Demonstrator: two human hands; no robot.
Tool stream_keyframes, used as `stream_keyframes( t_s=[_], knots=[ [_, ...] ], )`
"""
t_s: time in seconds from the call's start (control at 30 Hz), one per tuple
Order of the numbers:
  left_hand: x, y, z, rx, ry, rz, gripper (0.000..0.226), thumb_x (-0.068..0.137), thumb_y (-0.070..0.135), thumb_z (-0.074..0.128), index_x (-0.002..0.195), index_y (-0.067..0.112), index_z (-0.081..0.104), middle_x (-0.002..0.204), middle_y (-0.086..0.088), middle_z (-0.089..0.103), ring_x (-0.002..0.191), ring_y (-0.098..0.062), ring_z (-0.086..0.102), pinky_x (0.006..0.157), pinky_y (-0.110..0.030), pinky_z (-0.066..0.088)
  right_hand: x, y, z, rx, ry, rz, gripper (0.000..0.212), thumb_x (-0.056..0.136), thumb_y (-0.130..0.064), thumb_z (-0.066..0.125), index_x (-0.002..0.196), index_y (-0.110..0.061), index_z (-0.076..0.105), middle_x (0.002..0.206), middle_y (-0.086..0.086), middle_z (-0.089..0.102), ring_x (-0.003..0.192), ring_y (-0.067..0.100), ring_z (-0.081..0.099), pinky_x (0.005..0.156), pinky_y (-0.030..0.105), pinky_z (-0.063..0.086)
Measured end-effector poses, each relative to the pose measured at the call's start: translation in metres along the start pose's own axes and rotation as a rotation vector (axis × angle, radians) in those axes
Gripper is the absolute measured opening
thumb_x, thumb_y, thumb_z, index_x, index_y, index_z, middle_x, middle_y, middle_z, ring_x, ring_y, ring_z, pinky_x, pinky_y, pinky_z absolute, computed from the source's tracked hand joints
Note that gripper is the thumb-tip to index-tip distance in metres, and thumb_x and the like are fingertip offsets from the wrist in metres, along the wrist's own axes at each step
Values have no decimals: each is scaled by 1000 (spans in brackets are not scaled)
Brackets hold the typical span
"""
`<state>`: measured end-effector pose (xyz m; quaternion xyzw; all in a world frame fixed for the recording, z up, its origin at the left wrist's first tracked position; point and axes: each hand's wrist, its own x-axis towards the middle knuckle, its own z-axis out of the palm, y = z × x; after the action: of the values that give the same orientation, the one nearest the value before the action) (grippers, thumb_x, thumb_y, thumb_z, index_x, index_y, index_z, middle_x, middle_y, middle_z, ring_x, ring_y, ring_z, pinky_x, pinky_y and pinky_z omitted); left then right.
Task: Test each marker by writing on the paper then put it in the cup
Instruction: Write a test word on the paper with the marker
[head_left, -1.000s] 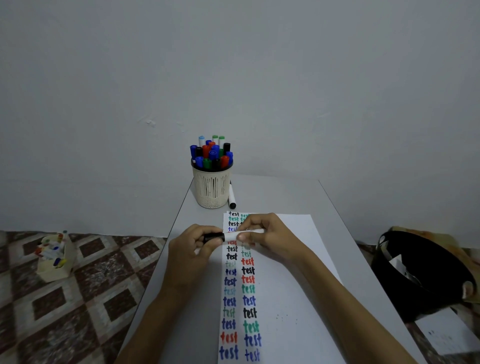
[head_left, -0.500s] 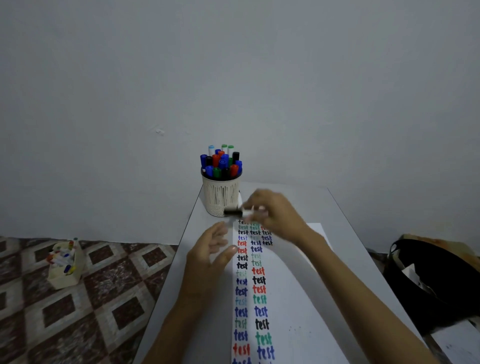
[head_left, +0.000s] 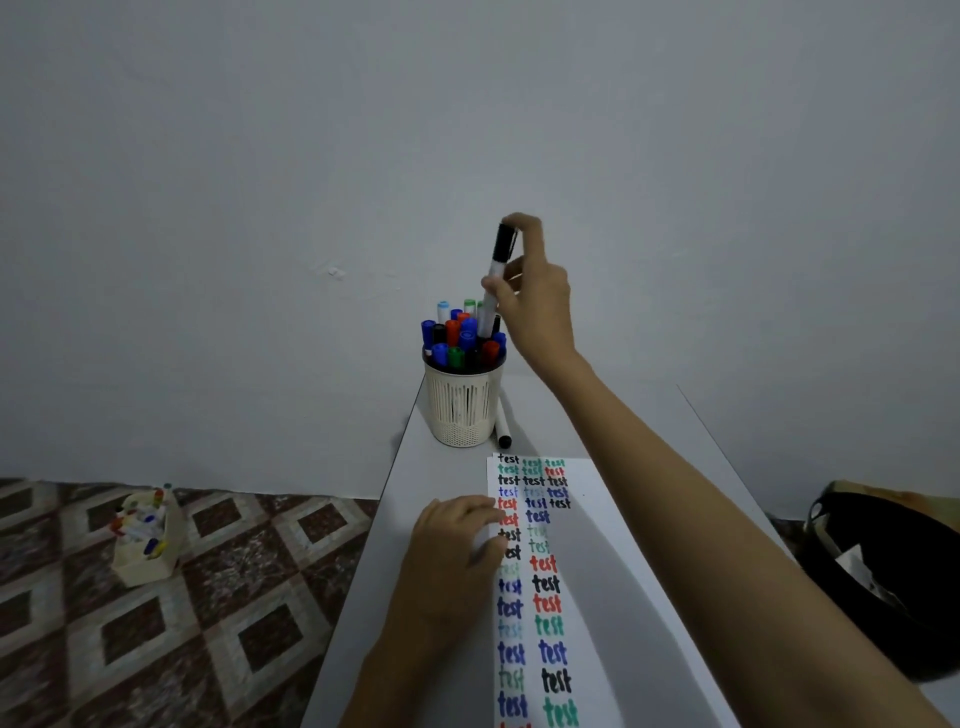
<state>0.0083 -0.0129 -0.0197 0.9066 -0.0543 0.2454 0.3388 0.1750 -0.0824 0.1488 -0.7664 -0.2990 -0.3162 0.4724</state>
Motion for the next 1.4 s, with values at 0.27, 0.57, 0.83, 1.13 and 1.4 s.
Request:
stream_keyframes(
  t_s=[0.27, 0.57, 0.83, 1.13, 1.4],
  knots=[
    [0, -2, 2, -3, 2, 0, 53, 81, 48, 36, 108, 14, 66, 117, 2, 62, 99, 2, 44, 101, -32, 37, -19, 14, 8, -61, -187, 10, 28, 89, -10, 57, 116, -17, 58, 86, 3, 65, 85, 17, 58, 66, 27, 44],
    [-2, -2, 1, 4, -9, -5, 53, 81, 47, 35, 110, 14, 65, 118, 2, 61, 103, -4, 46, 94, -20, 33, -34, 34, -5, 103, -80, 199, 60, 88, 2, 43, 139, -29, 44, 121, 4, 49, 99, 12, 51, 83, 24, 45],
    [-1, -2, 1, -1, -14, -24, 45, 82, 40, 43, 109, 13, 65, 119, 1, 60, 108, -10, 50, 95, -22, 34, -101, 78, 15, -249, -559, 470, 61, 76, -36, 77, 129, -15, 53, 113, 7, 59, 100, 23, 59, 84, 38, 52],
    [-2, -2, 1, -19, -1, -25, 41, 82, 36, 45, 111, 15, 64, 121, 4, 59, 110, -7, 48, 98, -25, 38, -110, 77, -1, 206, 112, 698, 8, 92, -16, 59, 91, -10, 65, 90, 9, 64, 70, 15, 57, 65, 26, 52],
    [-4, 8, 0, -151, 70, -85, 55, 84, 54, 44, 128, 22, 46, 121, 10, 54, 109, -2, 50, 93, -27, 45, -124, 40, -64, 654, 132, 741, 33, 98, -36, 49, 98, -4, 54, 73, 9, 62, 49, 16, 55, 43, 25, 47]
  ],
)
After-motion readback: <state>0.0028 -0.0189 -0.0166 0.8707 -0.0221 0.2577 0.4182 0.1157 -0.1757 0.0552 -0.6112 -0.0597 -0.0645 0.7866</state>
